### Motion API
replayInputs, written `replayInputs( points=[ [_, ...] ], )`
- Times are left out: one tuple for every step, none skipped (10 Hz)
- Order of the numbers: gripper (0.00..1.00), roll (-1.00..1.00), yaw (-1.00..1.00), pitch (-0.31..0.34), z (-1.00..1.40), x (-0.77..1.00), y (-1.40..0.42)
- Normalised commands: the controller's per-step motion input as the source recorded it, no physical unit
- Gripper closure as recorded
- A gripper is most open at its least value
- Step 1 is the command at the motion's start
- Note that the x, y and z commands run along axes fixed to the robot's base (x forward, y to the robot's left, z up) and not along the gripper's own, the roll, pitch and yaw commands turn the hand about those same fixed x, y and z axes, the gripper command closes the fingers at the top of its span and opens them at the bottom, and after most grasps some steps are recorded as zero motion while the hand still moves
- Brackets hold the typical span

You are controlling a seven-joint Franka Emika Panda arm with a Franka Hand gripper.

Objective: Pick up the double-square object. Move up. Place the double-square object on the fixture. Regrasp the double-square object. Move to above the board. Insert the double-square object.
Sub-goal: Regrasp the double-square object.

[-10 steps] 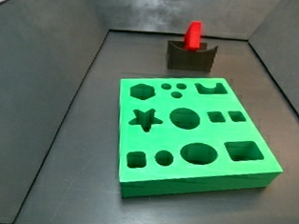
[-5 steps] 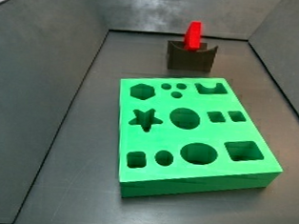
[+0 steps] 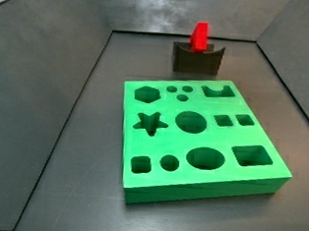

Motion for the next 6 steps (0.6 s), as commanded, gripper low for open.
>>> replayInputs(
  points=[
    [0.00,1.00,0.06,0.114,-0.01,0.08,-0.03],
    [0.00,1.00,0.08,0.140,-0.01,0.09,-0.03],
    [0.00,1.00,0.11,0.173,-0.01,0.09,-0.04],
    [0.00,0.88,0.14,0.177,-0.01,0.09,-0.04],
    [0.00,0.69,0.16,0.161,-0.01,0.10,-0.04],
    [0.00,0.49,0.18,0.140,-0.02,0.10,-0.04]
  ],
)
